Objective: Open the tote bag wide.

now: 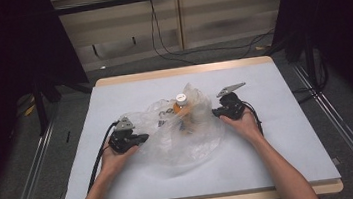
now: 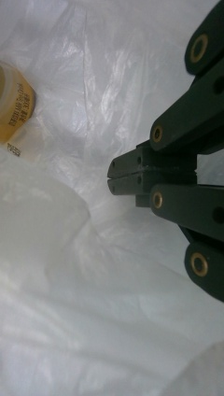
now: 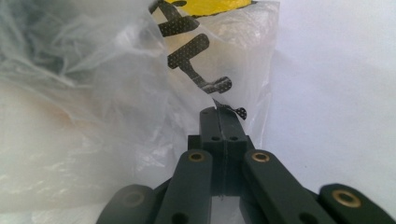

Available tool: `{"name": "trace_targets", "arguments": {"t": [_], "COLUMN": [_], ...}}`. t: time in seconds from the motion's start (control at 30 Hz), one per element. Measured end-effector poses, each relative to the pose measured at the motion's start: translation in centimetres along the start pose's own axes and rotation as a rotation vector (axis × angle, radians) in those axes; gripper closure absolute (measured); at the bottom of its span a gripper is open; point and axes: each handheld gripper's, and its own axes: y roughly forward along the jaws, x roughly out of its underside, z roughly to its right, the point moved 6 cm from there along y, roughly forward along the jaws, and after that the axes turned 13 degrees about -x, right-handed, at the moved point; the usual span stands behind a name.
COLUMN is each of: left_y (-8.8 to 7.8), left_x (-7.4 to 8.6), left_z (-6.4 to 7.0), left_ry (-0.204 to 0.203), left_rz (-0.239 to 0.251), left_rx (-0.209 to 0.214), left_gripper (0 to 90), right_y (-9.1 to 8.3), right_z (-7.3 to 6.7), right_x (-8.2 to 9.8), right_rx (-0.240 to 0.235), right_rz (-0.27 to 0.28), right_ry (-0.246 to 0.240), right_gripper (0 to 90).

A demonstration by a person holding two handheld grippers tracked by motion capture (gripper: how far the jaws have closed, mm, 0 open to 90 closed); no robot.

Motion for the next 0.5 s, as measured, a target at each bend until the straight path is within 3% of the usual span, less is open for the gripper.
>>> {"name": "trace_targets", "arguments": {"t": [0.07,0.2,0.27,0.37,0.5], "left_y": [-0.3,-1.9,-2.5,-3.6,-5.6], "left_x": [-0.3,-2.1,-2.7,-3.6,-4.6], "left_z": [0.1,0.7,0.9,1.3,1.9], "left_ry": [-0.026,-0.029,-0.026,-0.092,-0.060], "left_rz": [0.029,0.117,0.142,0.194,0.253], "left_rx": [0.023,0.034,0.038,0.076,0.075], "left_gripper": [90.0,90.0,90.0,90.0,90.0], "right_y": [-0.3,-2.5,-3.3,-5.2,-8.2], "right_z": [-0.2,-1.3,-1.6,-2.7,-4.0], "right_x": [-0.2,-2.3,-2.7,-3.6,-4.5], "right_rx": [-0.010,-0.041,-0.048,-0.047,-0.073], "right_rz": [0.025,0.166,0.192,0.232,0.327], "right_ry": [0.004,0.002,-0.002,-0.032,-0.049], "right_gripper": [90.0,90.0,90.0,90.0,90.0]}}
